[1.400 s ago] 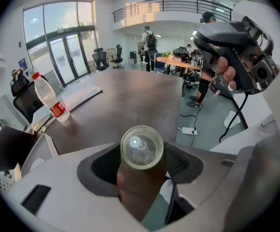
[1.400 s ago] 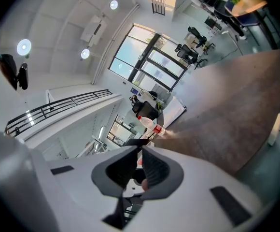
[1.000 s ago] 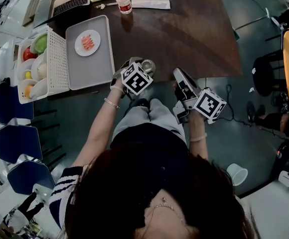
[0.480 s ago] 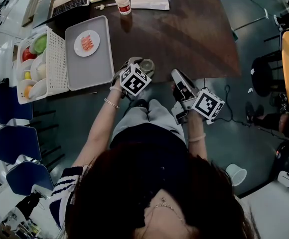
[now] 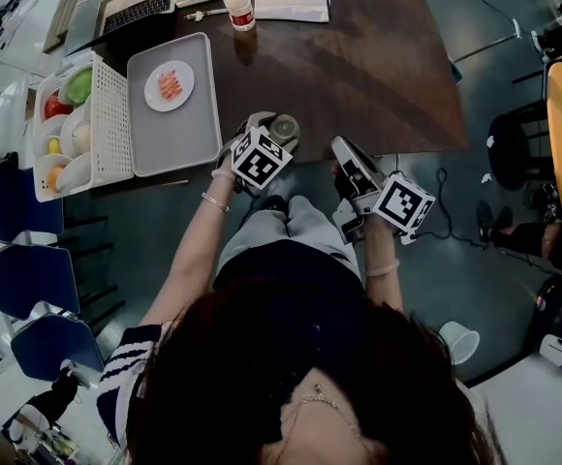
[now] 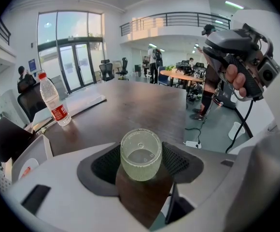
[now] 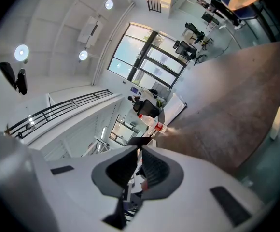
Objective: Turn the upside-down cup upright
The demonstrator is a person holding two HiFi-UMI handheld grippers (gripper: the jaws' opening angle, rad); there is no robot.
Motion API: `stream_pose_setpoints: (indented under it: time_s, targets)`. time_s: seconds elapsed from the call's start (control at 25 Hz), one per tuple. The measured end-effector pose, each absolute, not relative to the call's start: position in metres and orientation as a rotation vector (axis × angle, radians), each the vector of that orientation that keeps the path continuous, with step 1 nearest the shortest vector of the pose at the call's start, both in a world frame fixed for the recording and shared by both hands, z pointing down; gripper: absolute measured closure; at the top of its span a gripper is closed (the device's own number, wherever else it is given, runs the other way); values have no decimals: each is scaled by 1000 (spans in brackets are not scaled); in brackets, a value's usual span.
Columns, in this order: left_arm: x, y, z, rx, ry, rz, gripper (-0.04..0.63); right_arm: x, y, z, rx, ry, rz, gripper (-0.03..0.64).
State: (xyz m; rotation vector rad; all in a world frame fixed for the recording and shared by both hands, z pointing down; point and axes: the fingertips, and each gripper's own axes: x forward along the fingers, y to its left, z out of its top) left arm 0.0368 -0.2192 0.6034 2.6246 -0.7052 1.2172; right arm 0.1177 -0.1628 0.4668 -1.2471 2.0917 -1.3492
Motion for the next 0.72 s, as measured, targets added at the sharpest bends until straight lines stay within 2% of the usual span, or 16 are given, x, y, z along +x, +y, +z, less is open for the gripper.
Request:
stream_pose_setpoints:
  time_s: [0.56,0.72]
  targets:
    - [31,-210,576,2683,-791,1132,318,107,-163,465,-1220,2145,-1339,578]
    - [26,-206,557,2683,-853,1015,318,105,-167,465,-1297,2214,-1269,581]
